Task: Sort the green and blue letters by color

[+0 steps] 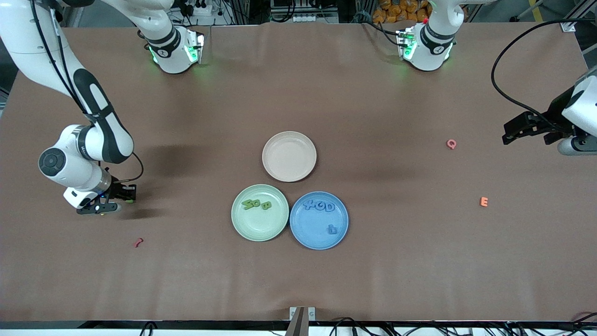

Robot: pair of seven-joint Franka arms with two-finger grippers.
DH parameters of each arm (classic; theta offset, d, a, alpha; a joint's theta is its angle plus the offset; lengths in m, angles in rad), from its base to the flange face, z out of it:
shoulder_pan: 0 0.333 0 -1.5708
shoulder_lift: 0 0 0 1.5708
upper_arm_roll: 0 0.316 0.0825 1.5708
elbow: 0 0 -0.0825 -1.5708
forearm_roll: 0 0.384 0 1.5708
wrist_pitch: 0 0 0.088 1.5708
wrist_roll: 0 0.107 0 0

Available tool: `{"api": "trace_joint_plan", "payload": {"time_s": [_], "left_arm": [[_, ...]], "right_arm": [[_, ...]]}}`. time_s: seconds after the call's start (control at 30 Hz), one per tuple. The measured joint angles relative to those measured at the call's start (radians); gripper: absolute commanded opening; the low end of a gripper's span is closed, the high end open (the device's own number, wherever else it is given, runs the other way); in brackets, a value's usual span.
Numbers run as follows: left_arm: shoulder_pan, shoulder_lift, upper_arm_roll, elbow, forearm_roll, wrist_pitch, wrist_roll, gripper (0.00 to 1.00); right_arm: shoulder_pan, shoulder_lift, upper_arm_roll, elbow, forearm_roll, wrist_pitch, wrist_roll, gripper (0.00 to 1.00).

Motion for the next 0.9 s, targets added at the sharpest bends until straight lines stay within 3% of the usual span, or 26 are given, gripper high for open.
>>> {"api": "trace_joint_plan", "payload": {"time_s": [0.67, 0.9], "left_arm": [[0.0, 0.0, 0.0, 0.016, 0.015, 0.019, 0.037, 1.0], [0.001, 0.0, 0.001, 0.017, 0.033, 0.045, 0.054, 1.0]], "right_arm": [[0.074, -0.063, 0.022, 0.103, 0.002, -0.25, 0.182, 0.0], [0.095, -0.072, 0.077, 0.152, 0.003, -0.334, 0.318, 0.0]]}}
